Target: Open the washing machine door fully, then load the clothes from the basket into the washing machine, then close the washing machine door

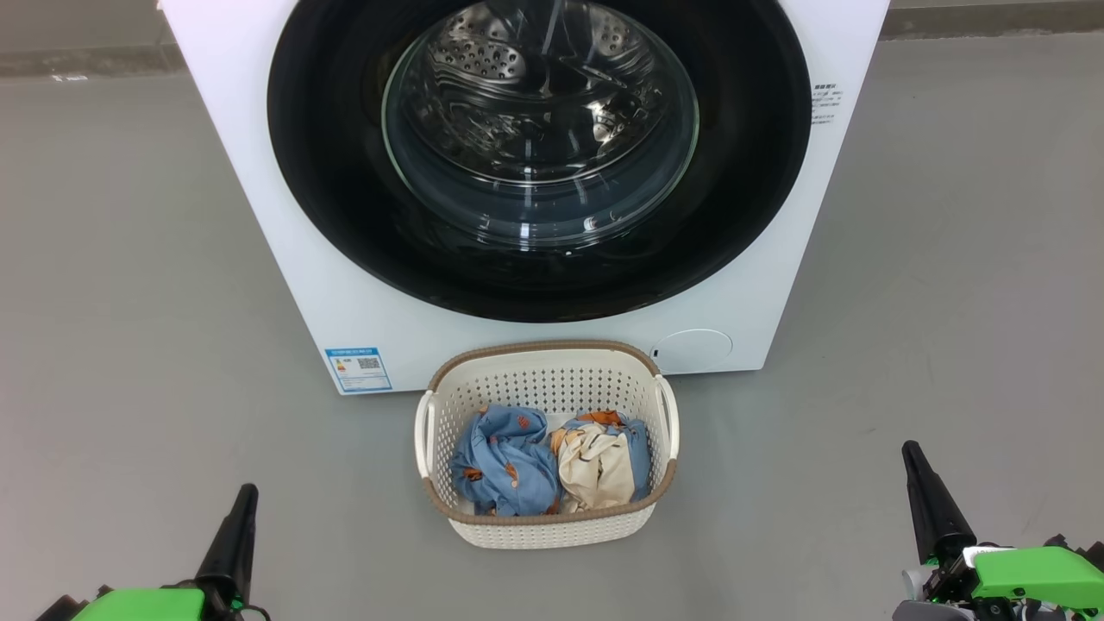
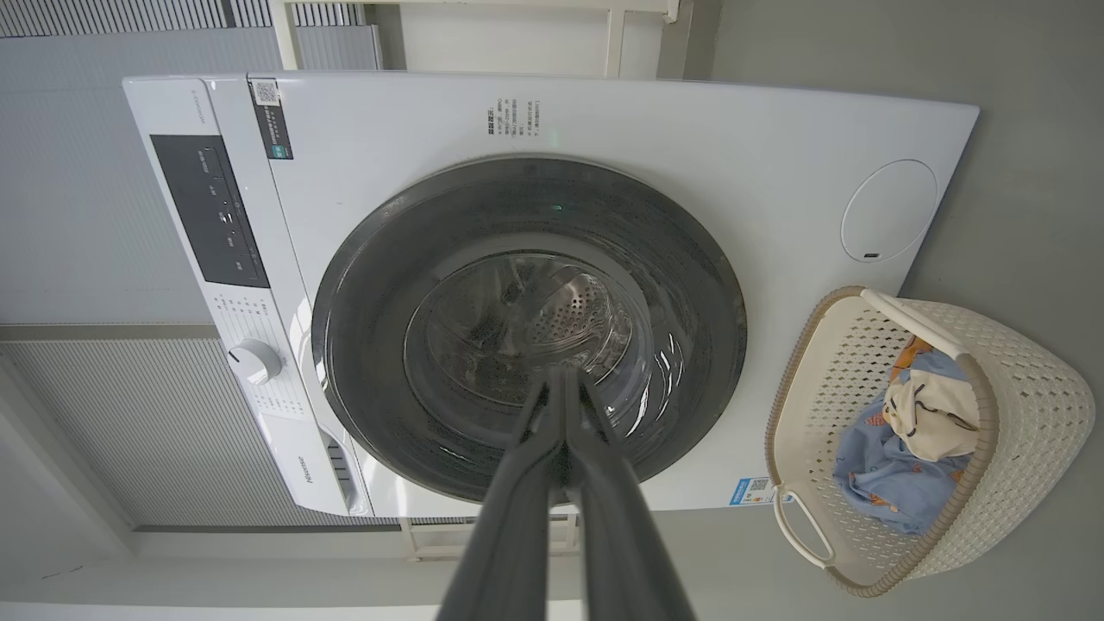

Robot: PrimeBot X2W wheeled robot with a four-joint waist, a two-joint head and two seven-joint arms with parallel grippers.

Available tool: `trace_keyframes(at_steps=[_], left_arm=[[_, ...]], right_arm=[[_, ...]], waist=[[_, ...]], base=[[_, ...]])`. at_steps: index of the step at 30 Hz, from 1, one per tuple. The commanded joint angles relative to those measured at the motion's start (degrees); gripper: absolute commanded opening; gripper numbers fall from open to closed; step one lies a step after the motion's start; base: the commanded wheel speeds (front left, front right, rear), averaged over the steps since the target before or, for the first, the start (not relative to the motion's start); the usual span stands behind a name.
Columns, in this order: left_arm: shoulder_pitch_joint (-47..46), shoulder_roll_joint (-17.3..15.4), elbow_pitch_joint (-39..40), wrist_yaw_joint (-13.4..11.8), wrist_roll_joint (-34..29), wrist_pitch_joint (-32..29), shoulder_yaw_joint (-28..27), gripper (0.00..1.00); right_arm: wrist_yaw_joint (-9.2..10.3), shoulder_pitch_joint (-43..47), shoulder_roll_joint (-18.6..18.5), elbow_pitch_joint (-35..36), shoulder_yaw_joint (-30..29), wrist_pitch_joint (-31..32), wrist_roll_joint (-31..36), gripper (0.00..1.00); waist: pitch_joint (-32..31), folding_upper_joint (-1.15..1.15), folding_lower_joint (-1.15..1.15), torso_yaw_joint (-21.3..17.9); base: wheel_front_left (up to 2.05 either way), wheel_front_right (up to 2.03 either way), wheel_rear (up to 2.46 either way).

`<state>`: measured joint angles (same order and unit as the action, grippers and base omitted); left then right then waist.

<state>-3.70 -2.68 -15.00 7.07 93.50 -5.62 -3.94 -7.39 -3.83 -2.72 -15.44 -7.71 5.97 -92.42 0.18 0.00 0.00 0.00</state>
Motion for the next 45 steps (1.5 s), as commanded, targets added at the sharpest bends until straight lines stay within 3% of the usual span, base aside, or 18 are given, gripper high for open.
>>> trace_keyframes(at_steps=[1, 9, 10, 16, 21, 45], left_arm=[[-2.4, -0.7, 1.0, 0.4, -0.8, -0.4, -1.9, 0.00], [-2.4, -0.6, 1.0, 0.4, -0.9, -0.4, -2.0, 0.00], [1.7, 1.1, -2.3, -0.1, -0.4, 0.1, 0.2, 1.00], [1.4, 1.1, -1.8, -0.1, -1.0, 1.1, 0.7, 1.00], [1.2, 1.0, -1.3, -0.1, -1.6, 1.9, 1.0, 1.00], [-0.3, 0.8, 1.5, 0.0, -6.9, 5.8, 0.0, 1.00]], right_arm=[[-0.10, -2.3, -0.3, 1.4, 1.3, 0.4, 0.2, 0.00], [-0.10, -2.3, -0.3, 1.4, 1.3, 0.4, 0.2, 0.00], [0.00, 1.6, 0.6, -2.5, 0.0, -0.1, 0.1, 1.00], [-0.01, 1.5, 0.6, -1.6, 0.3, -1.1, 1.1, 1.00], [-0.01, 1.5, 0.6, -0.8, 0.5, -1.9, 2.1, 1.00], [-0.03, 0.0, 0.4, 3.3, 0.2, -5.9, 10.3, 1.00]], waist=[[0.0, 0.00, 0.00, 0.0], [0.0, 0.00, 0.00, 0.0], [0.0, 0.00, 0.00, 0.0], [-0.1, 0.00, 0.13, 0.0], [0.0, 0.00, 0.01, -0.1], [0.0, 0.00, 0.00, 0.1]], base=[[0.00, 0.00, 0.00], [0.00, 0.00, 0.00], [0.00, 0.00, 0.00], [0.00, 0.00, 0.00], [0.00, 0.00, 0.00], [0.00, 0.00, 0.00]])
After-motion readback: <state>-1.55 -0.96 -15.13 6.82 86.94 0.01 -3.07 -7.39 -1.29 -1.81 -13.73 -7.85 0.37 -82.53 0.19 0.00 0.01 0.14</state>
